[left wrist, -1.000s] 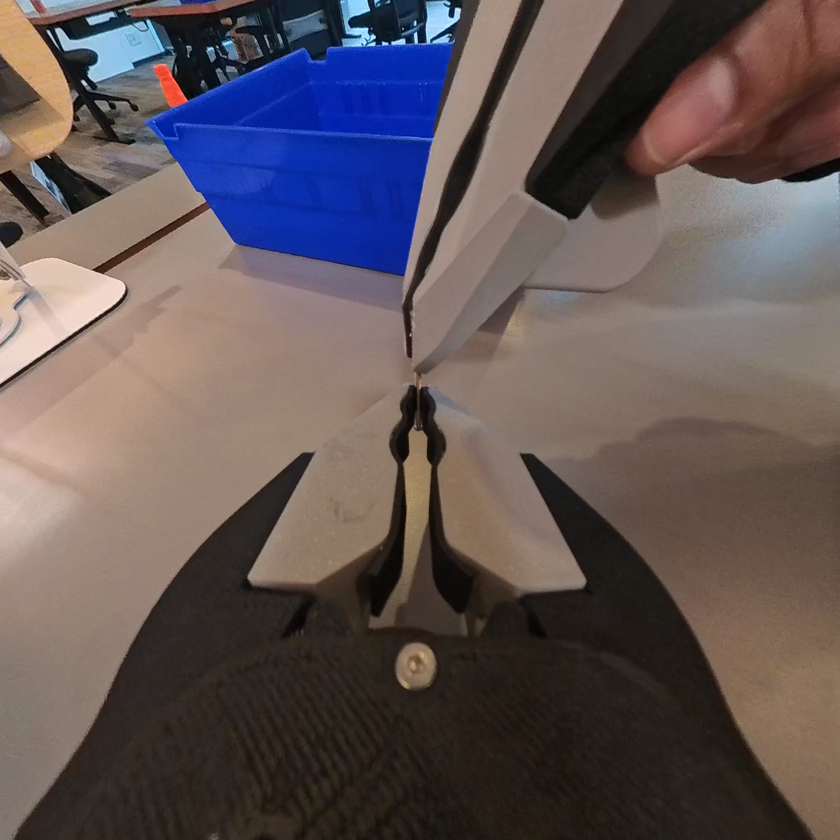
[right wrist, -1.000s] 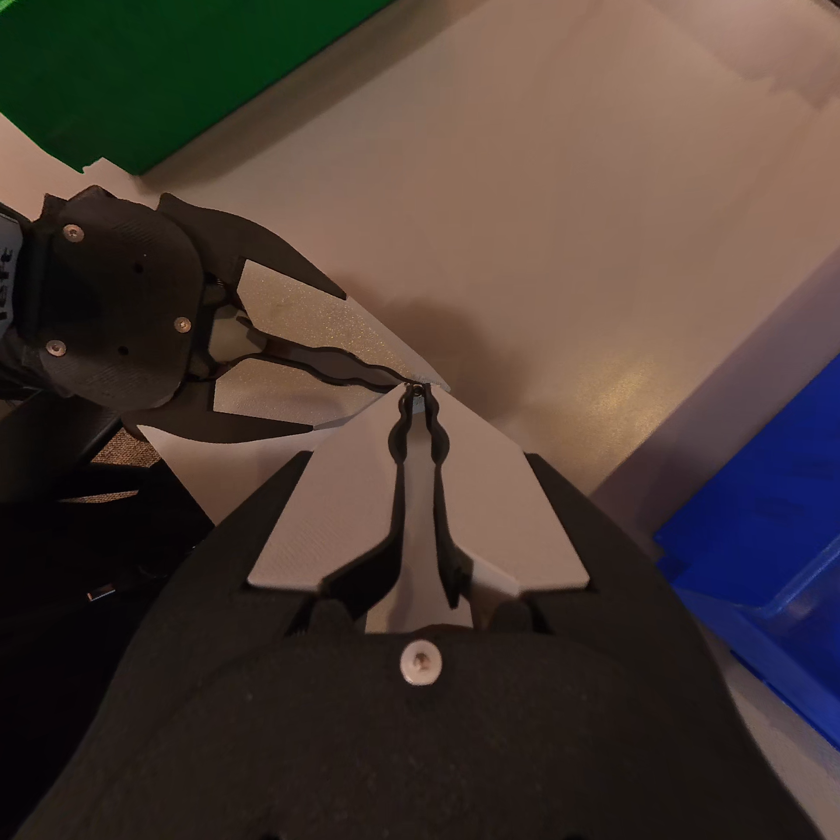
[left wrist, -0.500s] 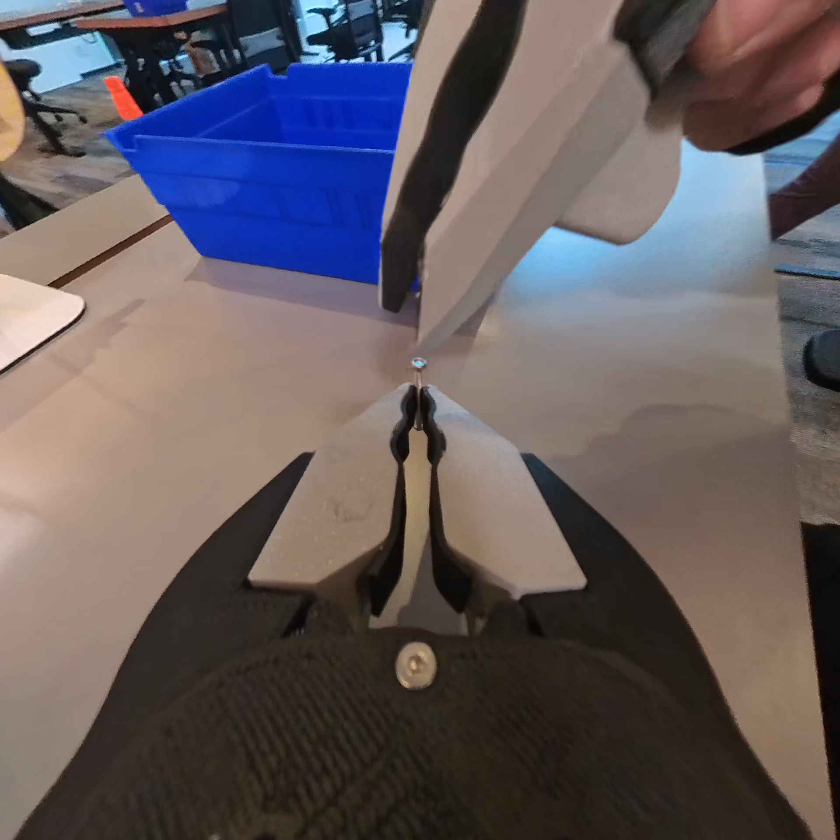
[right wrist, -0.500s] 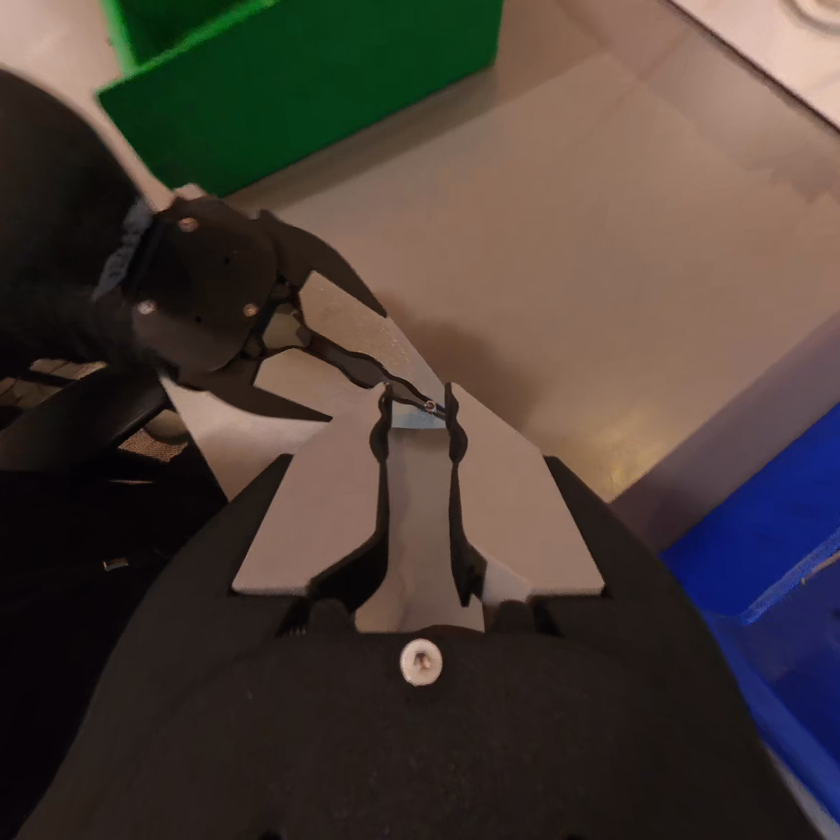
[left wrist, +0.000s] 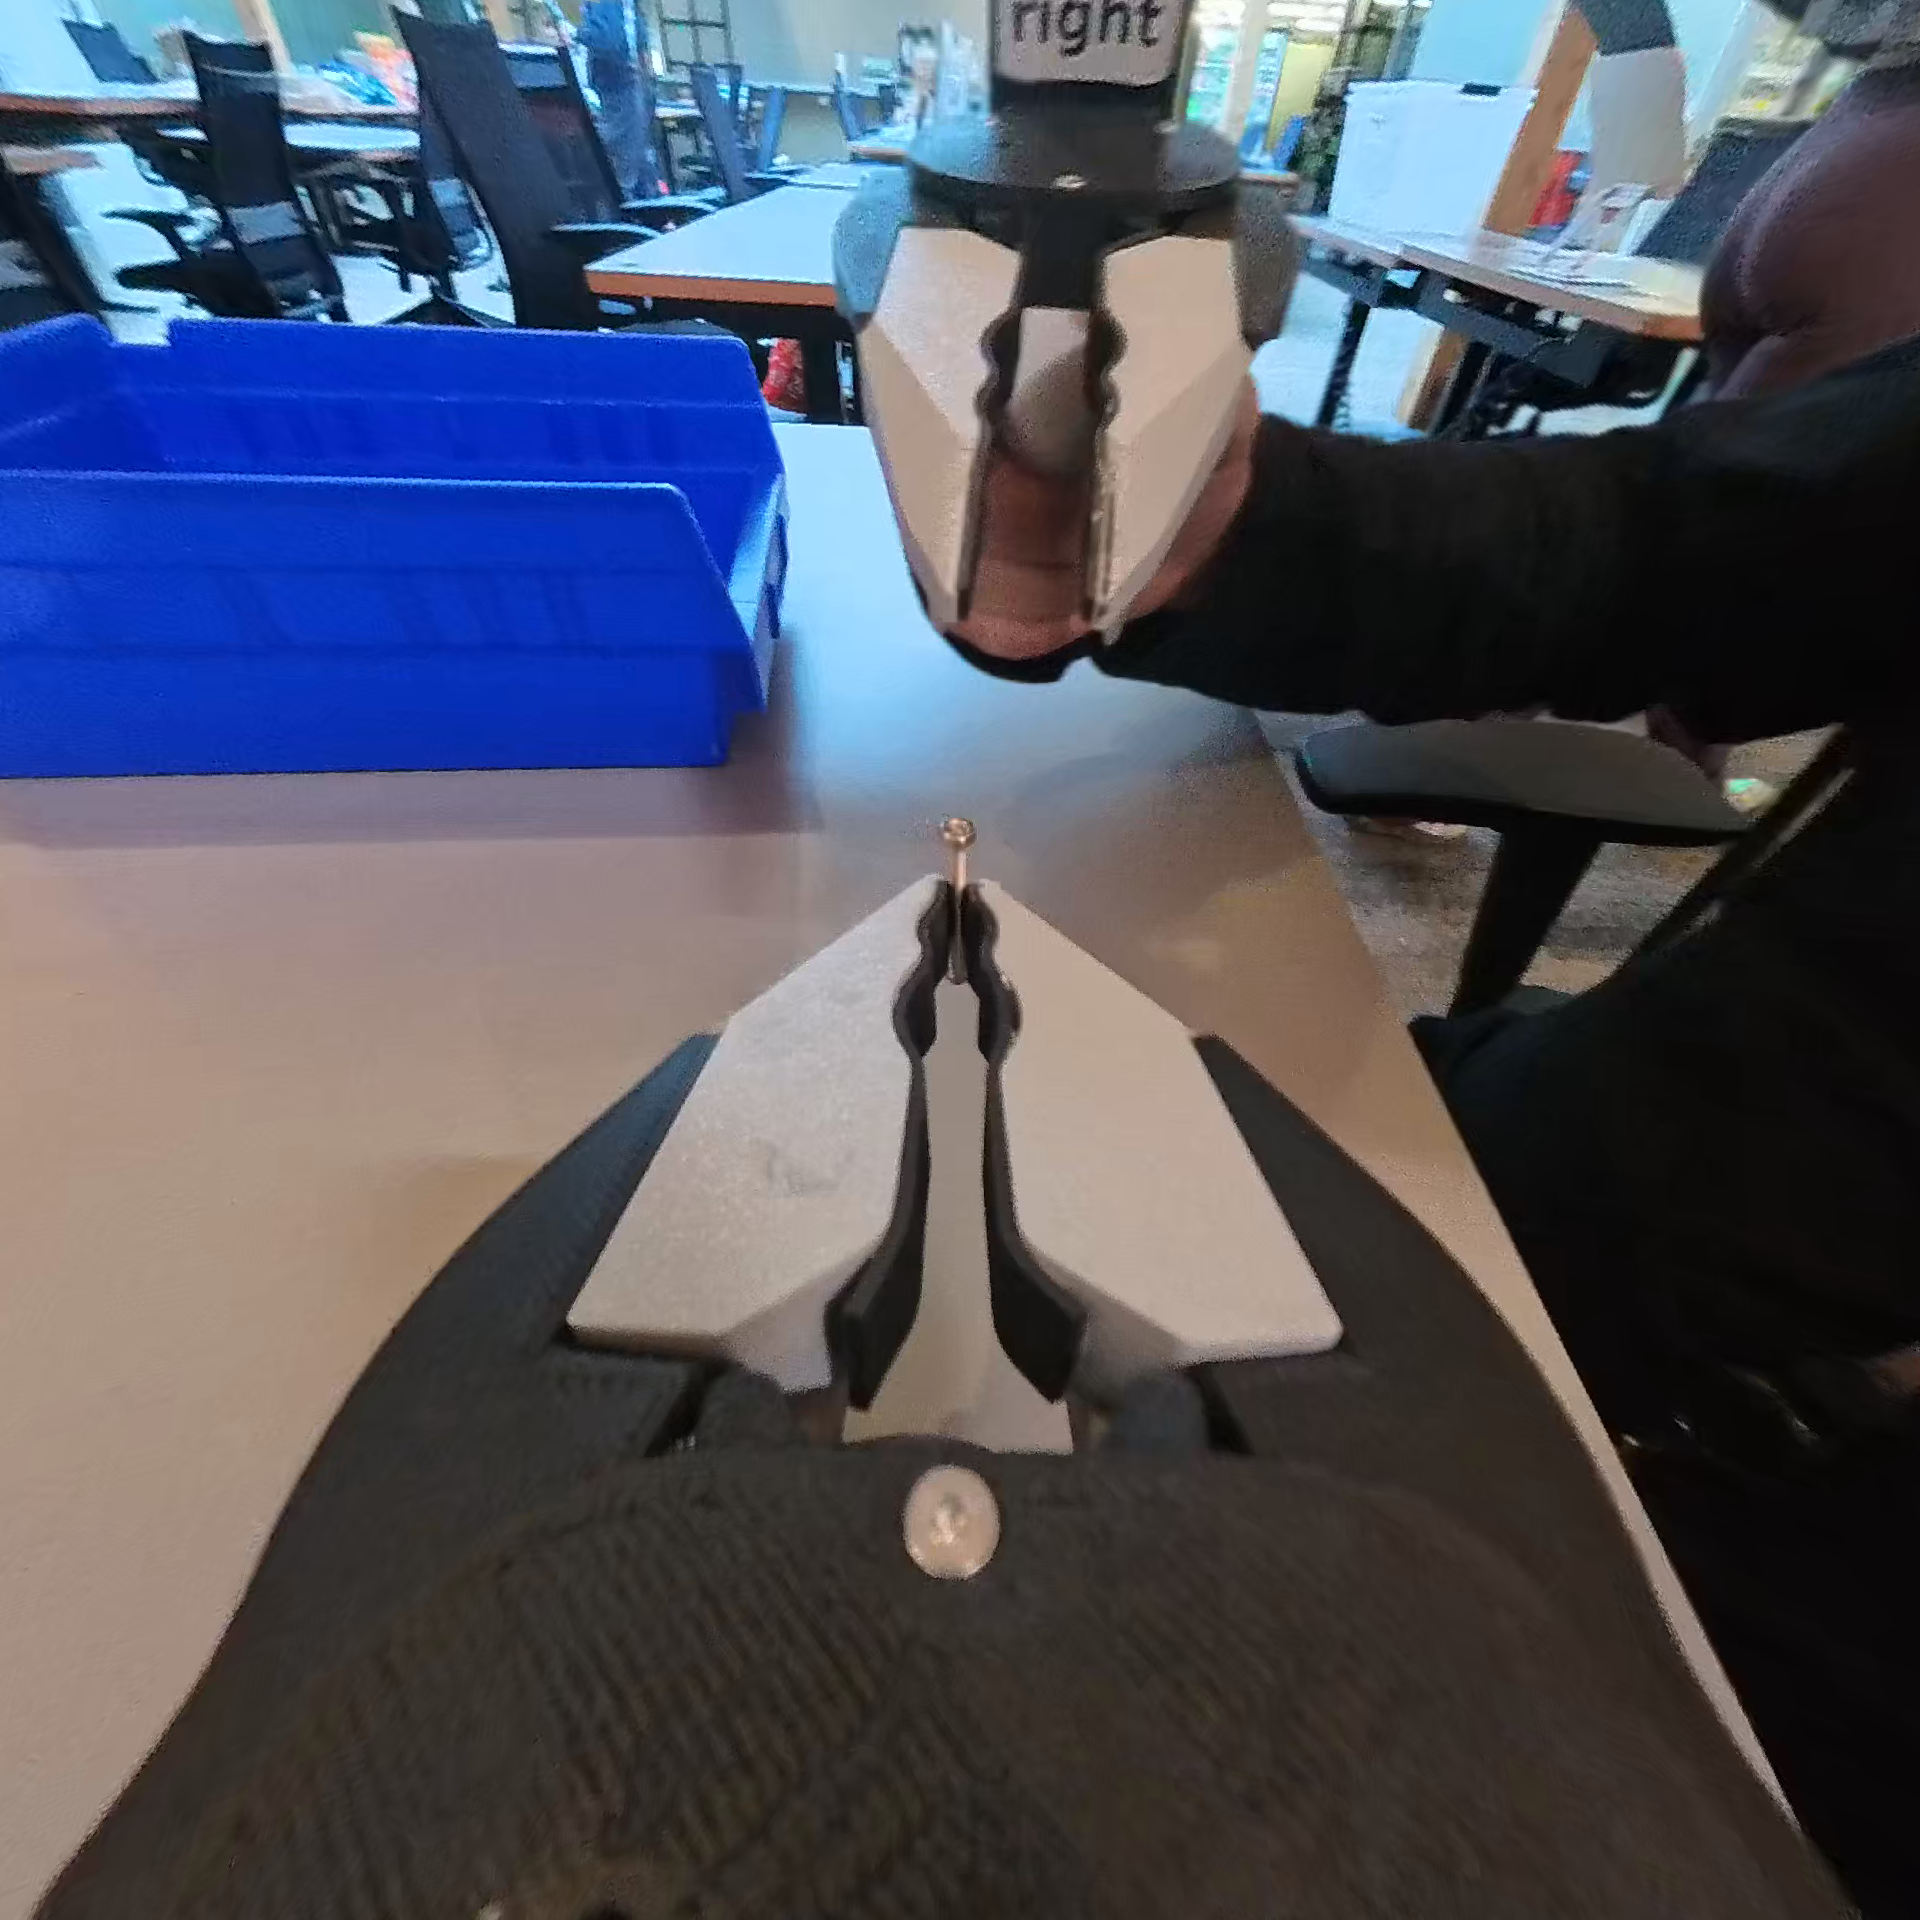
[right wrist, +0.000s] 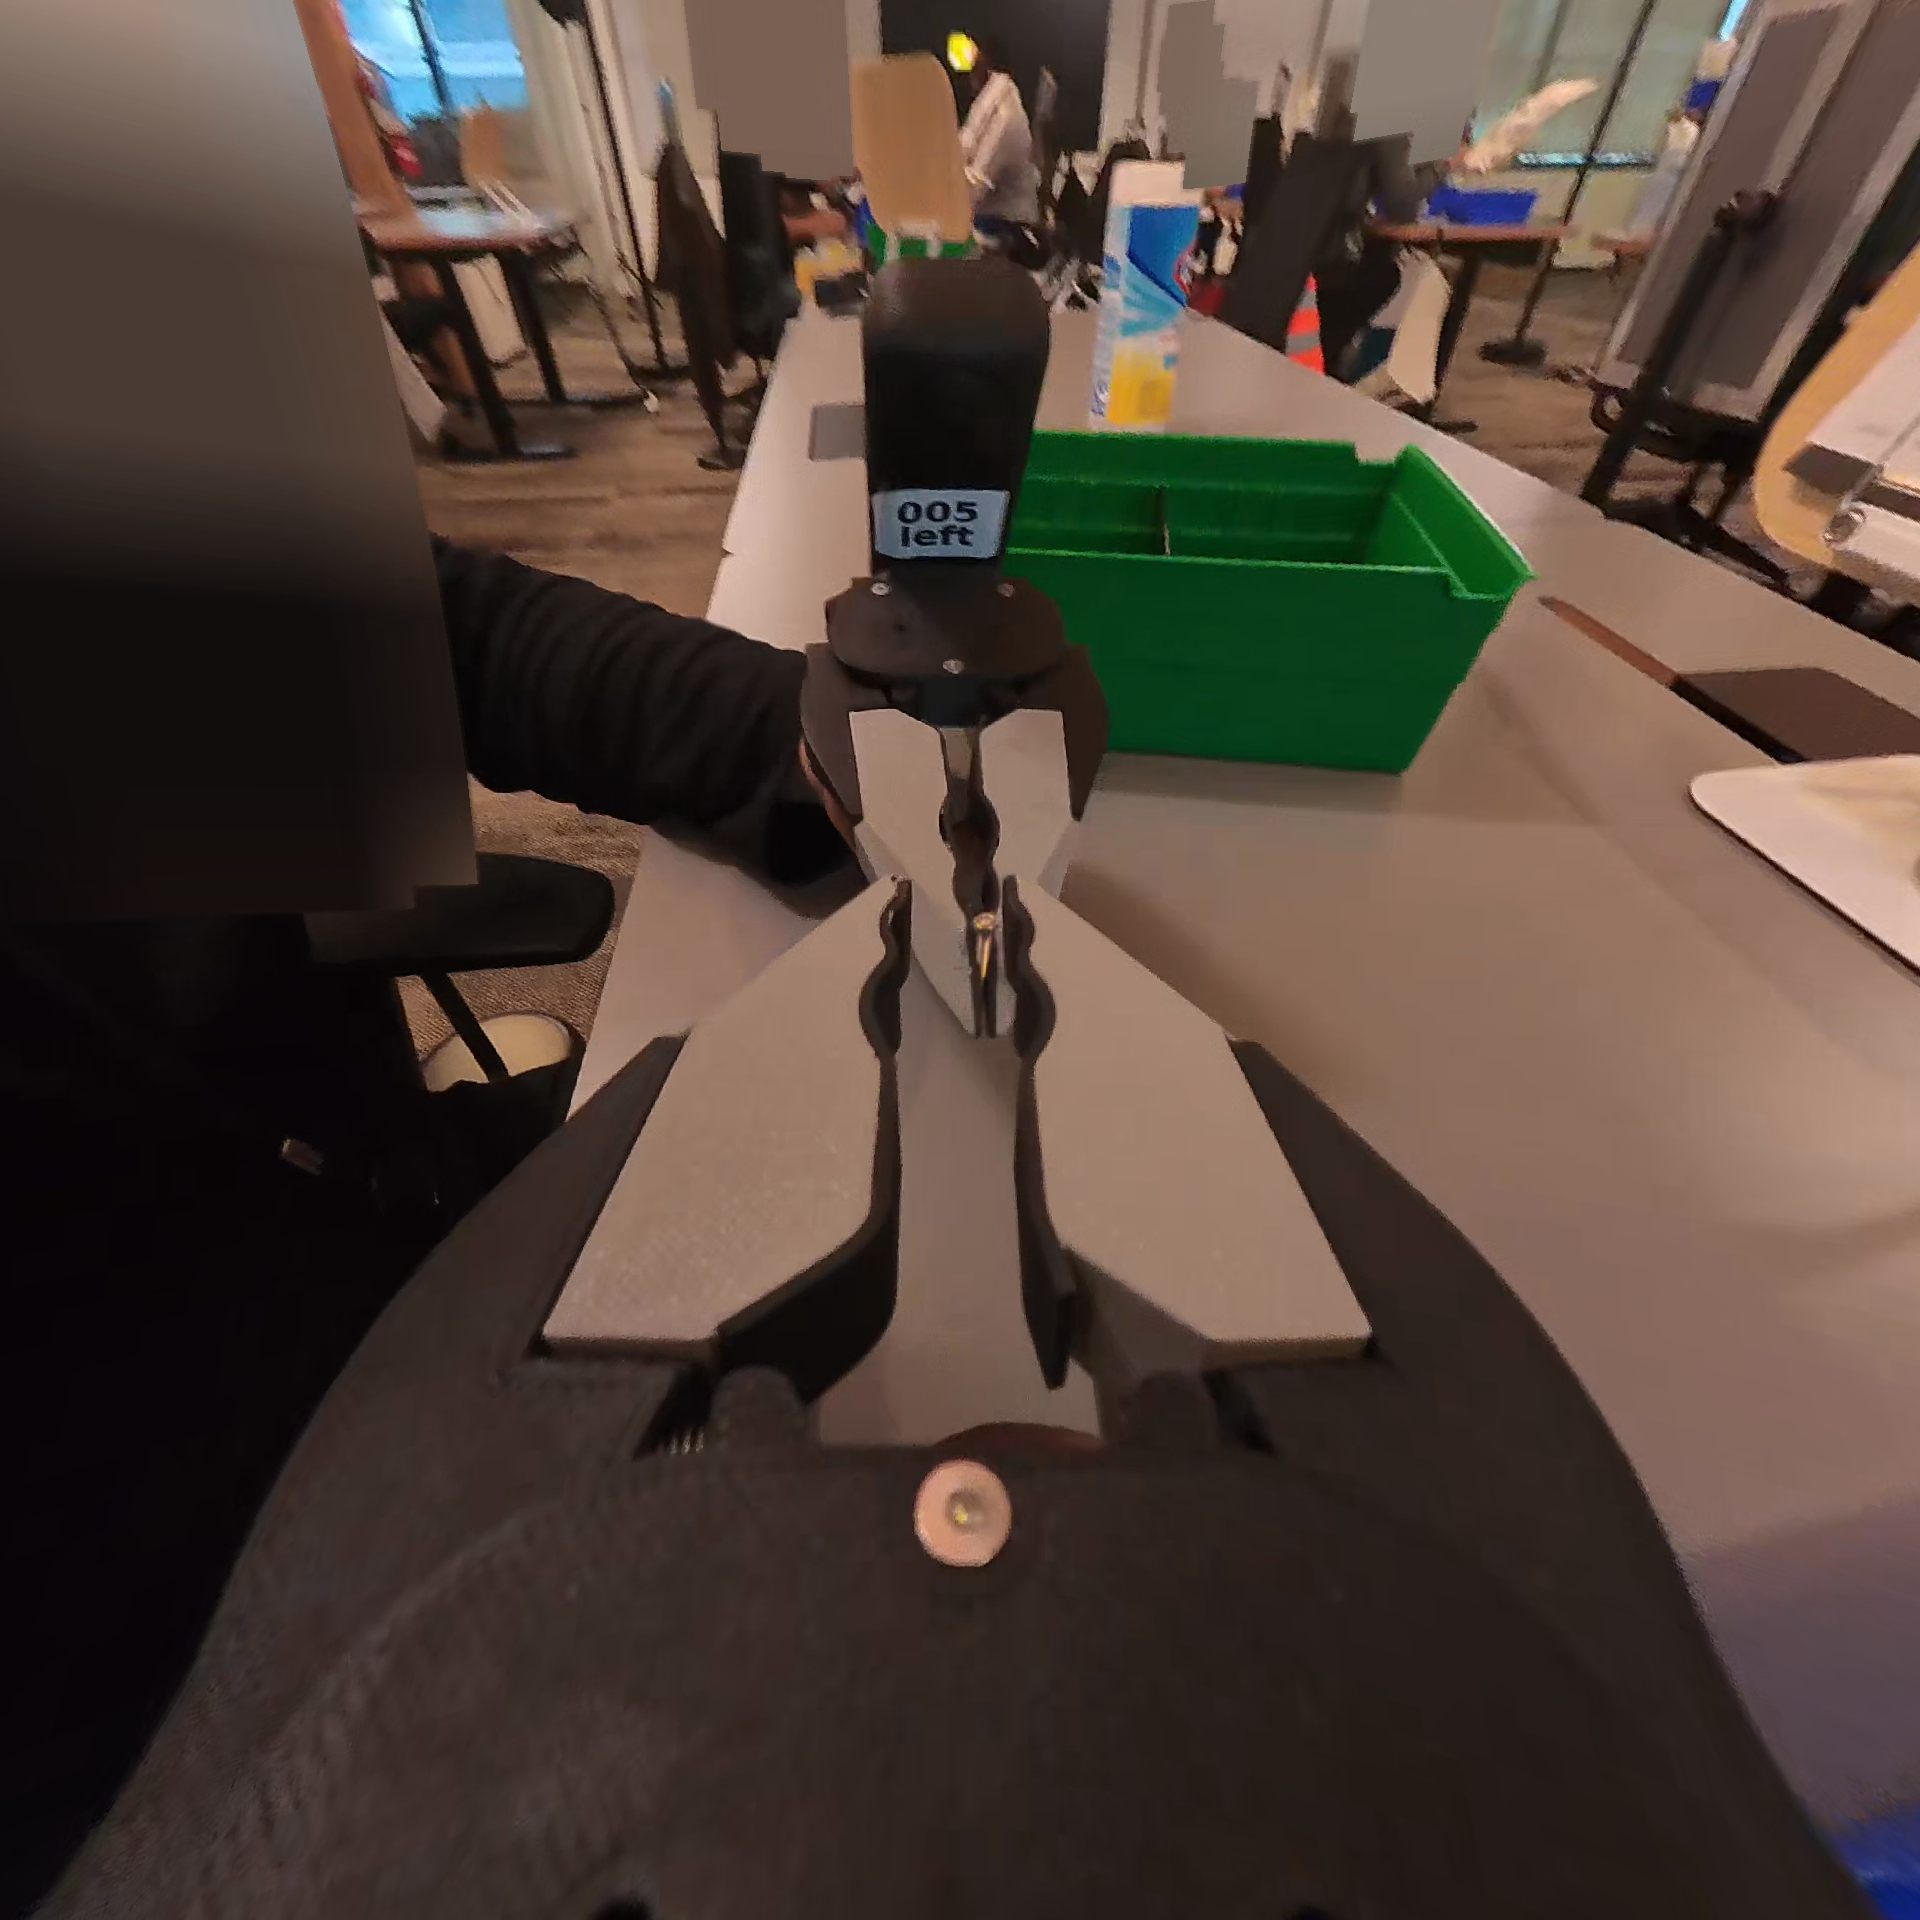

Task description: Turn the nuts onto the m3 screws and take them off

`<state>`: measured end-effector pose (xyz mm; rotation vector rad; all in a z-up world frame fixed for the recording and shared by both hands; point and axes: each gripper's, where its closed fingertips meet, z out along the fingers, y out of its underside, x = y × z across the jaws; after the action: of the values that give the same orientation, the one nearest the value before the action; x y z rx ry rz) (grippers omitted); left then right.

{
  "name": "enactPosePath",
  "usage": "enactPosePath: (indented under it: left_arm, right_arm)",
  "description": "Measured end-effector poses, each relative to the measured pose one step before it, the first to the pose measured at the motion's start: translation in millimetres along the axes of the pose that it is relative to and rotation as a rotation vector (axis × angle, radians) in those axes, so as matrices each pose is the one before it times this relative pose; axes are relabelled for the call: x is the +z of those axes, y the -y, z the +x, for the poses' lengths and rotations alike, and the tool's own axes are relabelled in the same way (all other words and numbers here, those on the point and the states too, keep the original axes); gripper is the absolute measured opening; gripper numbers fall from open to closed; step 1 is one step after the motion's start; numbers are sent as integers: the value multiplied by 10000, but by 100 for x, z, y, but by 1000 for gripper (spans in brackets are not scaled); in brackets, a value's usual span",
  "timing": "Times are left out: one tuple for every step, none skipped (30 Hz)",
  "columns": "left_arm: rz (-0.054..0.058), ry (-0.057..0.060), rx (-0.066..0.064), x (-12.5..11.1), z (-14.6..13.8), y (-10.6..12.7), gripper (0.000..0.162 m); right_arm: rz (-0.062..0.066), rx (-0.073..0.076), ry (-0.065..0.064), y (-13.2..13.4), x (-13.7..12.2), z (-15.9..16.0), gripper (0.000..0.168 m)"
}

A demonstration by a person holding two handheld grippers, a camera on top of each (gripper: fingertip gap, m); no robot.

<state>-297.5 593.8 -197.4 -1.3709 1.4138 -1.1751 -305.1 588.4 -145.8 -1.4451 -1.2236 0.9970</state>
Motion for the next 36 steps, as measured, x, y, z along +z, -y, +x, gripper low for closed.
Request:
enactPosePath:
  left_arm:
    - [-73, -190, -48, 2, 214, -104, 0]
    - [-40, -123, 4, 13, 175, -57, 0]
    - [-63, -85, 4, 38, 117, -89, 0]
    - [-61, -32, -24, 45, 20, -81, 0]
    - [-22, -14, -26, 30, -9, -27, 0]
    - [-15, -9, -36, 32, -28, -16, 0]
    - [-12, -11, -36, 16, -23, -16, 0]
    - [-3, 22, -42, 9, -63, 3, 0]
    - [-15, -22, -62, 26, 9, -27, 0]
    - [-22, -44, -58, 39, 55, -23, 0]
    - [-33, -25, -21, 58, 60, -36, 0]
    - [-50, -23, 4, 60, 68, -59, 0]
    - [-35, -18, 7, 75, 68, -47, 0]
    - [-25, -31, -10, 48, 82, -30, 0]
    - [-21, -44, -18, 48, 86, -24, 0]
    - [0, -2, -9, 23, 36, 4, 0]
    - [14, -23, 4, 13, 48, 19, 0]
    - [10, -28, -6, 7, 64, 23, 0]
    - [22, 13, 5, -3, 1, 34, 0]
    - [18, 0, 13, -5, 23, 27, 0]
    - [9, -25, 7, 12, 69, 10, 0]
    - [15, -4, 14, 24, 56, 39, 0]
    - [6, -6, 15, 30, 55, 21, 0]
    - [-13, -29, -8, 47, 78, -17, 0]
    - [6, -18, -14, 36, 51, 16, 0]
    - [35, 20, 3, 35, 10, 68, 0]
    - [30, -5, 1, 22, 48, 59, 0]
    - [27, 28, 12, 7, -13, 63, 0]
    - [38, 55, 27, -19, -47, 88, 0]
    - [35, 22, -1, -35, -30, 76, 0]
    - [26, 17, -30, -32, -46, 49, 0]
    - [32, 35, -6, -35, -67, 53, 0]
    - [25, 45, 28, -23, -56, 43, 0]
    - [16, 26, 20, -11, -16, 45, 0]
    - [15, 58, 16, -15, -78, 45, 0]
    - [4, 80, 16, -15, -99, 40, 0]
  right_arm:
    - [176, -14, 193, -57, 32, 17, 14]
    - [89, -1, 125, -174, 87, 104, 14]
    - [15, -18, 92, -261, 124, 119, 16]
    - [15, -39, 123, -267, 154, 18, 16]
    - [29, -41, 109, -252, 145, -10, 17]
    - [31, -27, 98, -249, 145, -3, 17]
    - [27, -4, 81, -226, 135, 5, 17]
    - [-15, 17, 76, -230, 125, -4, 18]
    - [-37, 7, 10, -200, 108, 65, 19]
    - [-28, -6, -37, -150, 95, 110, 19]
    - [9, 12, 23, -70, 55, -3, 20]
    - [35, 63, 84, -35, 64, -93, 20]
    - [21, 66, 96, -32, 59, -122, 20]
    - [38, 4, 27, 23, 31, -59, 20]
    - [43, -31, 22, 67, 16, -58, 20]
    - [19, -6, 80, 53, 48, -130, 20]
    - [32, 32, 103, 53, 71, -159, 20]
    - [26, 34, 97, 21, 111, -153, 20]
    - [-39, 27, 89, -88, 149, -136, 20]
    - [-71, 1, 29, -138, 158, -62, 21]
    - [-25, -41, 8, -71, 149, -63, 21]
    - [-16, -40, 25, -42, 132, -98, 21]
    - [-31, -30, -5, -53, 111, -22, 21]
    - [5, -29, -28, 18, 72, 9, 21]
    - [38, -2, 12, 57, 46, -25, 21]
    - [25, 33, 59, 31, 49, -85, 21]
    - [7, 24, 29, 6, 46, -57, 21]
    - [-16, -3, 8, -43, 53, -28, 21]
    - [-32, -13, 18, -64, 51, -66, 20]
    - [1, -28, 15, 5, 31, -72, 19]
    - [31, -32, -3, 49, 1, -44, 19]
    - [15, -3, -48, 27, -11, 59, 19]
    - [3, 32, -12, 1, -27, 55, 18]
    - [20, 38, 7, 30, -47, 14, 18]
    - [16, 5, -32, 21, -60, 41, 18]
    - [-16, -24, -72, -16, -94, 97, 19]
